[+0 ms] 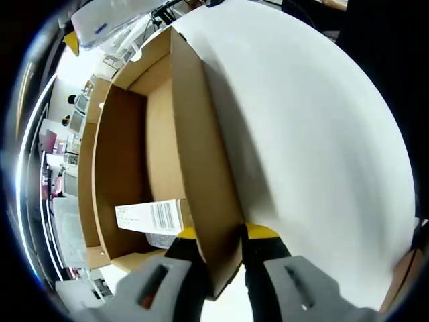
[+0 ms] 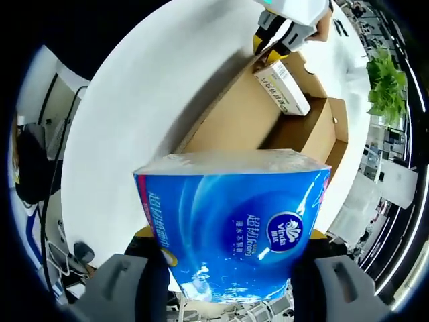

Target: Operate the shoe box by opening the lid, removing the specified soft item, and placing it in the target area until the item is outside and the box remains undamaged.

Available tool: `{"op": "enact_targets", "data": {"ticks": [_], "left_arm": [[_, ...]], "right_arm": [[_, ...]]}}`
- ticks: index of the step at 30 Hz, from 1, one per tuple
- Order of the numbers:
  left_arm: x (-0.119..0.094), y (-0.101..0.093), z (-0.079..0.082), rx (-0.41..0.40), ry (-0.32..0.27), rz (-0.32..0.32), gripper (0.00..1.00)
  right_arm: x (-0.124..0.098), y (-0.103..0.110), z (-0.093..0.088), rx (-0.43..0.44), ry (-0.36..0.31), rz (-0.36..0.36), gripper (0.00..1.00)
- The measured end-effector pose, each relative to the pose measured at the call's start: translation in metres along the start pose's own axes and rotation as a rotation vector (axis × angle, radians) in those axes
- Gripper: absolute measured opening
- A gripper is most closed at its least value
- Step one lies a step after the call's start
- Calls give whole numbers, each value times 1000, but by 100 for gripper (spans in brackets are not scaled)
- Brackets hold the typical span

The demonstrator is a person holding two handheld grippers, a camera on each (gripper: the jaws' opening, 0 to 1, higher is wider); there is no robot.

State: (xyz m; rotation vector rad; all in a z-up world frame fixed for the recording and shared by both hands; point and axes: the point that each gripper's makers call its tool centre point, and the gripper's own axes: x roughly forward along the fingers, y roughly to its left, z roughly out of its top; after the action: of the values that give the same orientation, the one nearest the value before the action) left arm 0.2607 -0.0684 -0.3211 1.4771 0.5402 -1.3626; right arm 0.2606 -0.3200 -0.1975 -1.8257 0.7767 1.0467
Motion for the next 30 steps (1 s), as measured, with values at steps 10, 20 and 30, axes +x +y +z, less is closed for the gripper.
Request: {"op": "enact_targets", "data": {"ticks": [10, 20, 30], "left_arm": [[0, 1, 0, 1, 3, 1, 17], [0, 0, 0, 1, 0, -1, 17], [0, 0, 0, 2, 2, -1, 17]], "right_arm": [[-5, 10, -5, 63, 8, 11, 73], [-2, 24, -14, 142, 7, 24, 73], [-2, 41, -24, 206, 20, 48, 73]]}}
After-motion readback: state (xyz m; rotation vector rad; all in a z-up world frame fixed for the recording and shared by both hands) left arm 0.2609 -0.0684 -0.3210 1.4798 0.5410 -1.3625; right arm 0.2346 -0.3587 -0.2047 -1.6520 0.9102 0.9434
